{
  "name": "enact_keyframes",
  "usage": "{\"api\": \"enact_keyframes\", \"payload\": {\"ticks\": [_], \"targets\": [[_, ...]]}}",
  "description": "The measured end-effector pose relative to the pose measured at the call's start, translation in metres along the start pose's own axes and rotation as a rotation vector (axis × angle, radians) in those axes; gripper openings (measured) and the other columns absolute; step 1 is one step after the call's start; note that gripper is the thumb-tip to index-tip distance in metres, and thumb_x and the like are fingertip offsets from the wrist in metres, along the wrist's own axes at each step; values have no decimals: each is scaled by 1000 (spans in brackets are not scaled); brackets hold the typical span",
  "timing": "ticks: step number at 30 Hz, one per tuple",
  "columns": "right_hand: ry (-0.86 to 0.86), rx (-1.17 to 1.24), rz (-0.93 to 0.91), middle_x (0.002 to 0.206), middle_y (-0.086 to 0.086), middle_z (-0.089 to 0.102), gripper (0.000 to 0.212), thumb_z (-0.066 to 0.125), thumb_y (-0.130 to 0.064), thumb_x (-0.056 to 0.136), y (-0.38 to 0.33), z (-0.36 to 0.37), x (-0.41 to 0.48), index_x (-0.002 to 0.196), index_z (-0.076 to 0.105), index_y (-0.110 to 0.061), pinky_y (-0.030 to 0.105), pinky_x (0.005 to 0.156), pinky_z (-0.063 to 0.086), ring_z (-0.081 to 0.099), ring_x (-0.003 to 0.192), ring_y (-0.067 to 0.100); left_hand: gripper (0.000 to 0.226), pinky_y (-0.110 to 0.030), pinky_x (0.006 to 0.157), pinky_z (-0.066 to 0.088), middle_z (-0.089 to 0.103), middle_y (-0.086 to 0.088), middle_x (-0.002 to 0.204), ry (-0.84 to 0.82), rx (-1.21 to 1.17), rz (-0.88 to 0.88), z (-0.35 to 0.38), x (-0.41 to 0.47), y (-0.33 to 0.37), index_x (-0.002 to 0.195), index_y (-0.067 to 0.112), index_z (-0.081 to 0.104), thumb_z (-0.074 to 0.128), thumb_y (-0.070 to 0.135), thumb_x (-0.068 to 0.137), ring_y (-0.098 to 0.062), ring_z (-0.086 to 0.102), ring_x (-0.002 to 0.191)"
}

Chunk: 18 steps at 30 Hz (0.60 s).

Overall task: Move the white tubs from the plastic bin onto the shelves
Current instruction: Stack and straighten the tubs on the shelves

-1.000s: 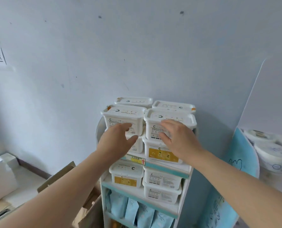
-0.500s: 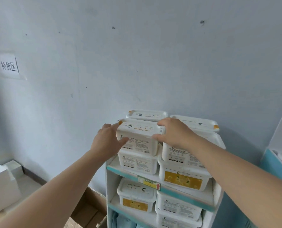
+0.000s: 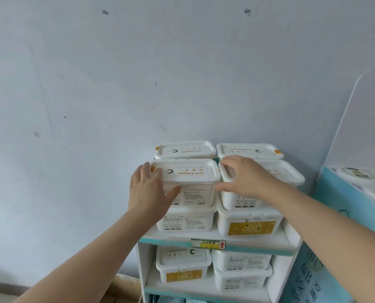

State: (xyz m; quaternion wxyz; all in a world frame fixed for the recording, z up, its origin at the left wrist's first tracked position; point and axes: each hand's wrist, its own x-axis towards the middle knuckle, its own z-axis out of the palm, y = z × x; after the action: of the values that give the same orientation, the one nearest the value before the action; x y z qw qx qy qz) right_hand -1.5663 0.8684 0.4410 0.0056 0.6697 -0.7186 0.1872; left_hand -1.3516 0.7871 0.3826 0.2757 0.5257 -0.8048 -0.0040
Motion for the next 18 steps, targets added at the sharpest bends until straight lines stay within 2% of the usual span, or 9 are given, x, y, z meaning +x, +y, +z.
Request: {"api": "enact_keyframes", "payload": {"ticks": [1, 3, 6, 8, 10, 13, 16, 18], "targets": [[-5, 15, 16, 115, -13, 56, 53, 72, -52, 70, 1, -3, -6, 115, 58, -27, 29, 88, 45, 53, 108, 14, 67, -40, 119, 8, 22, -12, 154, 10, 29, 56, 2, 1, 5, 136, 19, 43, 44, 64, 87, -28, 12, 143], [-41, 4, 61, 136, -14, 46, 73, 73, -54, 69, 7, -13, -16, 133, 48, -30, 29, 102, 37, 43, 125, 11, 63, -41, 119, 0, 28, -8, 153, 13, 17, 170, 5, 0, 21, 134, 21, 47, 42, 64, 88, -26, 12, 144], [-38, -9, 172, 148, -11, 37, 84, 62, -68, 71, 26, -28, -24, 141, 40, -26, 31, 109, 29, 34, 136, 11, 57, -35, 118, 4, 41, 0, 146, 43, -116, 292, 7, 0, 50, 134, 22, 51, 47, 58, 89, -20, 24, 140], [35, 15, 265, 149, -5, 38, 73, 49, -65, 83, 47, -38, -27, 141, 42, -20, 33, 109, 29, 35, 136, 15, 54, -30, 111, 17, 51, 6, 136, 71, -177, 357, 7, -1, 70, 133, 24, 53, 51, 55, 89, -17, 36, 130], [66, -23, 354, 145, 4, 44, 55, 45, -48, 94, 70, -47, -31, 138, 45, -16, 35, 105, 33, 41, 131, 21, 53, -29, 101, 29, 57, 9, 125, 59, -190, 393, 7, -4, 88, 134, 27, 52, 53, 54, 88, -16, 44, 119], [50, 28, 421, 120, 4, 63, 32, 52, -30, 93, 92, -51, -37, 122, 60, -19, 36, 89, 47, 58, 105, 21, 51, -30, 87, 45, 61, 4, 110, -14, -254, 326, 7, -3, 105, 130, 24, 54, 58, 51, 86, -17, 55, 102], [90, 139, 428, 112, 0, 67, 29, 58, -26, 90, 101, -49, -36, 118, 64, -20, 40, 90, 50, 62, 99, 19, 29, -31, 69, 51, 65, 3, 86, -54, -258, 264, 3, 2, 111, 94, 20, 63, 64, 46, 83, -18, 61, 81], [93, 163, 417, 116, 0, 67, 34, 59, -26, 89, 104, -48, -32, 122, 61, -20, 40, 92, 49, 62, 101, 18, 26, -30, 65, 51, 67, 1, 78, -76, -285, 237, 0, 3, 113, 84, 16, 64, 68, 42, 82, -19, 62, 73]]}}
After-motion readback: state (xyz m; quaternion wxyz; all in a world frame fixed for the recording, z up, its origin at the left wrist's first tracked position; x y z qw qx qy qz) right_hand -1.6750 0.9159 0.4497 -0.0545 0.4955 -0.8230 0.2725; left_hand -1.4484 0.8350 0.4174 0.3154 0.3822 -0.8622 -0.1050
